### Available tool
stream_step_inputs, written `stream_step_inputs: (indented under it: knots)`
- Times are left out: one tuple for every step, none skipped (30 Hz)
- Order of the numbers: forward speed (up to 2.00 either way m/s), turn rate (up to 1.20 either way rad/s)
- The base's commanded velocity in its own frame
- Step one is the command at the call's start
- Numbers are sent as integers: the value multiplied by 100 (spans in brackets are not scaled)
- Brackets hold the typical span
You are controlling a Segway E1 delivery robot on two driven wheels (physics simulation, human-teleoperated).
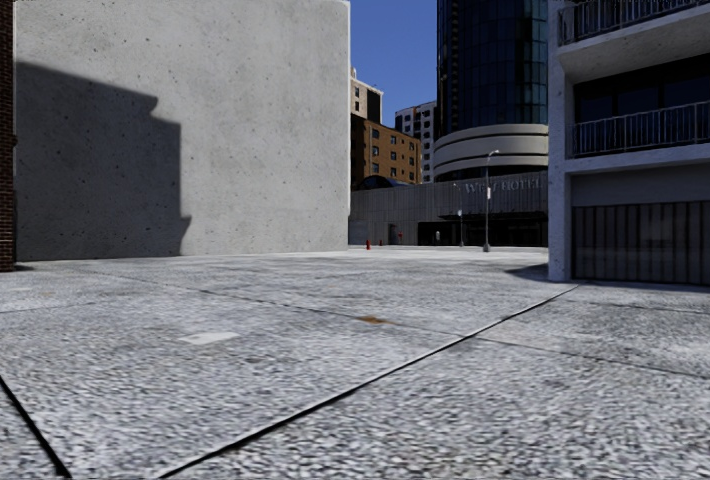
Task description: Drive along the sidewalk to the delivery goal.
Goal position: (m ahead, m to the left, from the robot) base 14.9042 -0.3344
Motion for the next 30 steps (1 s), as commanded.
stream_step_inputs:
  knots:
    - [200, 0]
    - [200, 0]
    - [200, 0]
    - [200, 0]
    - [200, 0]
    - [200, 0]
    - [200, 0]
    - [200, 0]
    - [200, 0]
    - [200, 0]
    - [200, 0]
    - [200, 0]
    - [200, 0]
    - [200, 0]
    - [200, 0]
    - [200, 0]
    - [200, 0]
    - [200, 0]
    - [200, 0]
    - [200, 0]
    - [200, 0]
    - [200, 0]
    - [200, 0]
    - [200, 0]
    - [200, 0]
    - [200, 0]
    - [200, 0]
    - [200, 0]
    - [200, 0]
    - [200, 0]
